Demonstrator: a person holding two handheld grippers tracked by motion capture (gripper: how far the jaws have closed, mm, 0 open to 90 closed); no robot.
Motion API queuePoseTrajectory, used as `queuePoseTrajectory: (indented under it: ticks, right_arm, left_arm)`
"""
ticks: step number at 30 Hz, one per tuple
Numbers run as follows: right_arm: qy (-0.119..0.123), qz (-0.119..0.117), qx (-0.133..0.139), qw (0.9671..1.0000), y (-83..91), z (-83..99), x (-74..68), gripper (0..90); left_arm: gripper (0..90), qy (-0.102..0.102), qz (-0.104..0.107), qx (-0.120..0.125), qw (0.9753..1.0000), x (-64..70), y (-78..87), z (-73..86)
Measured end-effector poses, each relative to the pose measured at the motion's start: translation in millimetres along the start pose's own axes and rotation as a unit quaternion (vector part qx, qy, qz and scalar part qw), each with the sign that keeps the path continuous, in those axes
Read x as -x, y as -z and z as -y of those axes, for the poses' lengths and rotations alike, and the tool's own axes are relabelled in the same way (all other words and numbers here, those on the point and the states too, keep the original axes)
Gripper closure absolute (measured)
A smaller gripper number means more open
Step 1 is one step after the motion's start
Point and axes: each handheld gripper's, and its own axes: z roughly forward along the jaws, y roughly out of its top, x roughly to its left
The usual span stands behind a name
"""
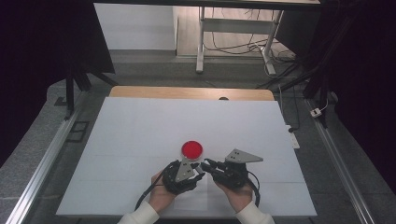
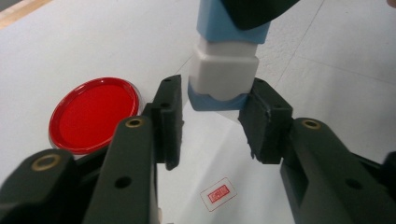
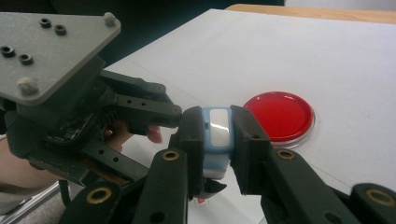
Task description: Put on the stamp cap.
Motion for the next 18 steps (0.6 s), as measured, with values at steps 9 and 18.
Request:
queuePoseTrajectory:
  ticks: [9, 18]
  right_arm:
    - [0.004, -0.003, 0.004, 1.0, -0.2, 0.7, -0.4, 76.0]
    - [0.002, 0.005, 0.015, 0.9999, 3.1, -0.4, 1.7, 76.0]
  left_arm:
    - [43.7, 0.024, 0.009, -0.009, 0.9996, -5.8, 0.9, 0.2]
    - [33.7, 0.028, 0.011, -0.012, 0.9995, -4.9, 1.4, -0.2]
